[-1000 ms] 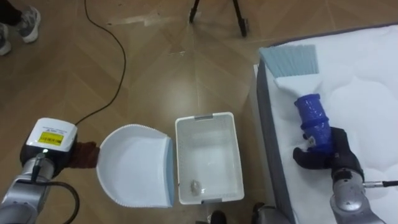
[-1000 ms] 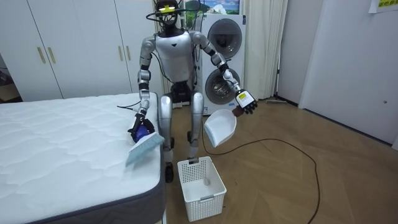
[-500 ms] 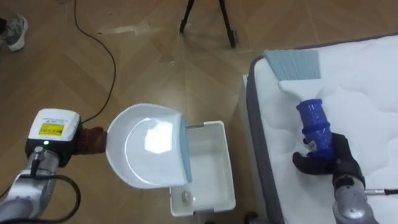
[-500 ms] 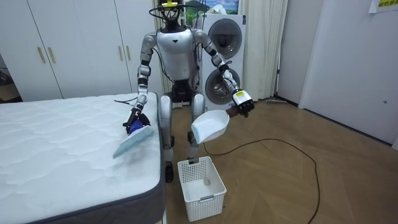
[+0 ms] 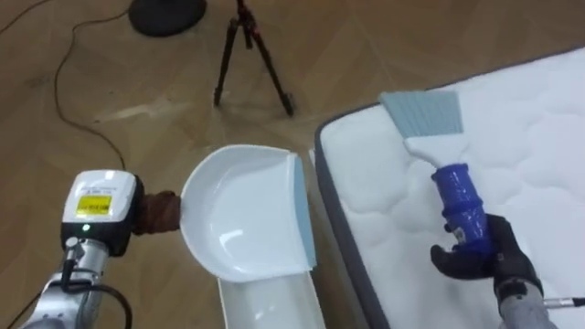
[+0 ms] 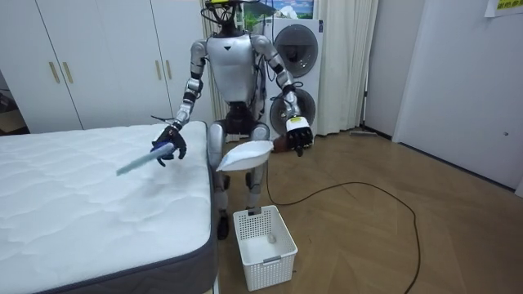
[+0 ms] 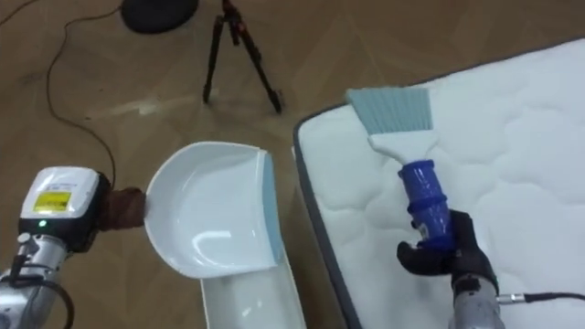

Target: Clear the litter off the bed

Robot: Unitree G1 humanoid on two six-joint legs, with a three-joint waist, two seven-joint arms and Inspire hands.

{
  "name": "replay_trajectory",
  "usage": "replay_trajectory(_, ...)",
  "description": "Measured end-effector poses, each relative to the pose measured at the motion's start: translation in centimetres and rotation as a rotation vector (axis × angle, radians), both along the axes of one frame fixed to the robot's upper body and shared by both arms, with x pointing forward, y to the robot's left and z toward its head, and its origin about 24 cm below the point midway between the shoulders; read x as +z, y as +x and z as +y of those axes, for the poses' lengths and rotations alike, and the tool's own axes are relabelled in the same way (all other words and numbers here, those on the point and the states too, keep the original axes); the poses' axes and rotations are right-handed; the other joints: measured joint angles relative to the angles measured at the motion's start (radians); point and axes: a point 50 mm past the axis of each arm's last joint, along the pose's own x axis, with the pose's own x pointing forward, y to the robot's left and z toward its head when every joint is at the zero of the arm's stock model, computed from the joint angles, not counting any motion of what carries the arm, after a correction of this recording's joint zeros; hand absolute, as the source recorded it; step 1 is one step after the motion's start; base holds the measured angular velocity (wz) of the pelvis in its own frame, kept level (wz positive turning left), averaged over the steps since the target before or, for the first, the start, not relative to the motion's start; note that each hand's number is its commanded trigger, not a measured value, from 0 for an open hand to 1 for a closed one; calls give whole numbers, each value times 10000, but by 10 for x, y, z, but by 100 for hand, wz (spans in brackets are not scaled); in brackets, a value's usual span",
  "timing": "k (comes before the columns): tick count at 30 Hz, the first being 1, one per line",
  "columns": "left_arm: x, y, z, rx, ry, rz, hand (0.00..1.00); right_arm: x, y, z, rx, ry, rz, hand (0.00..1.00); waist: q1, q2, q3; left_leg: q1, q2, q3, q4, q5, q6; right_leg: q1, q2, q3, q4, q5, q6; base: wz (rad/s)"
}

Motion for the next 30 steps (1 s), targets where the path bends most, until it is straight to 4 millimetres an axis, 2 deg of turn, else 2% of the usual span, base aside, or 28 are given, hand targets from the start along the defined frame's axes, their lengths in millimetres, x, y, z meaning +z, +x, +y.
replay_trajectory(1, 4, -3, 0, 67, -157, -253, 100, 1, 1, 1, 88, 80, -29, 0, 66, -16, -5, 176, 110, 552, -126, -20, -2, -19, -19, -500, -127, 247, -155, -138)
replay_trajectory(2, 6, -3, 0, 112, -260, -395, 100, 2, 2, 1, 89, 106, -49, 0, 107, -18, -13, 224, 171, 818, -167, -20, -1, 6, -18, -734, -232, 401, -220, -129)
replay_trajectory(3, 9, -2, 0, 185, -379, -705, 100, 3, 3, 3, 132, 139, -99, 0, 196, -36, -13, 269, 270, 1284, -293, -21, 0, 37, -2, -1129, -380, 603, -349, -110)
replay_trajectory(4, 12, 0, 1, 314, -496, -885, 100, 4, 3, 3, 130, 198, -103, 0, 267, -62, -4, 353, 359, 1843, -338, -32, 14, -9, -149, -1731, 160, 336, -280, -104)
replay_trajectory(5, 12, 0, 1, 355, -529, -929, 100, 3, 3, 3, 106, 211, -90, 0, 307, -65, -26, 417, 387, 2087, -383, -33, 15, 5, -303, -2024, 572, 78, -229, -97)
replay_trajectory(7, 15, 2, -3, 337, -658, -1135, 100, 5, 4, -1, -203, 411, -182, 0, 523, -50, -43, 753, 412, 3081, -663, -13, -12, 700, -1047, -2834, 1509, -1026, -22, -101)
replay_trajectory(8, 15, 2, -3, 355, -751, -1154, 100, 5, 4, -2, -256, 423, -190, 0, 616, -64, -34, 834, 415, 3417, -715, -10, -17, 917, -1273, -3038, 1575, -1202, 36, -133)
replay_trajectory(9, 13, 0, -3, 514, -1029, -1117, 100, 5, 4, -2, -269, 431, -193, 0, 869, -82, -36, 904, 427, 3950, -716, -11, -18, 1434, -1791, -3518, 1556, -1416, 242, -126)
replay_trajectory(10, 15, 1, -2, 600, -1133, -1181, 100, 5, 4, -2, -318, 514, -202, 0, 930, -122, -43, 851, 441, 4205, -613, -11, -19, 1830, -2147, -3747, 1346, -1493, 382, -106)
replay_trajectory(12, 19, 2, -2, 702, -1224, -1363, 100, 4, 4, 0, -438, 737, -209, 0, 918, -225, -5, 820, 441, 4514, -563, 2, -58, 2011, -2274, -3861, 665, -1530, 602, -64)
replay_trajectory(14, 20, 2, -2, 704, -1254, -1404, 100, 3, 5, 2, -415, 796, -214, 0, 897, -237, -7, 797, 491, 4565, -521, 31, -109, 2049, -2220, -3922, 317, -1519, 697, -57)
replay_trajectory(15, 20, 3, -2, 702, -1291, -1455, 100, 3, 5, 5, -314, 838, -199, 0, 801, -230, -13, 740, 609, 4557, -447, 31, -113, 2054, -2135, -3917, 192, -1455, 708, -35)
replay_trajectory(16, 21, 4, -3, 710, -1386, -1500, 100, 2, 6, 6, -239, 909, -185, 0, 666, -226, -16, 716, 720, 4568, -354, 42, -130, 2051, -2040, -3875, 144, -1368, 646, -25)
replay_trajectory(19, 20, 4, -5, 789, -1471, -1517, 100, 5, 8, 8, -95, 1063, -284, 0, 550, -243, -10, 637, 1048, 4781, -127, 77, -194, 1996, -1811, -3830, -43, -1110, 452, -28)
replay_trajectory(23, 16, 4, -8, 1029, -1764, -1483, 100, 7, 12, 10, 178, 1175, -345, 0, 240, -286, -19, 641, 1261, 4826, -2, 170, -301, 2021, -1548, -3634, -284, -935, 286, -21)
replay_trajectory(26, 12, 3, -14, 1133, -2027, -1420, 100, 7, 12, 10, 250, 1229, -318, 0, 225, -303, -15, 659, 1427, 4814, 242, 186, -334, 1945, -1382, -3368, -288, -879, 136, -38)
replay_trajectory(27, 10, 2, -16, 1160, -2232, -1352, 100, 7, 13, 11, 361, 1201, -304, 0, 230, -319, -11, 665, 1432, 4653, 273, 208, -372, 1858, -1318, -3144, -268, -868, 63, -71)
replay_trajectory(29, 5, -4, -15, 1413, -2604, -1198, 100, 8, 14, 12, 626, 1116, -247, 0, 417, -327, 4, 545, 1284, 2919, 552, 179, -460, 1735, -1075, -2488, -243, -799, -44, -104)
replay_trajectory(30, 0, -10, -15, 1598, -2801, -1039, 100, 8, 14, 13, 779, 1111, -202, 0, 528, -306, 2, 494, 983, 1019, 651, 134, -616, 1733, -879, -1992, -253, -730, -90, -126)
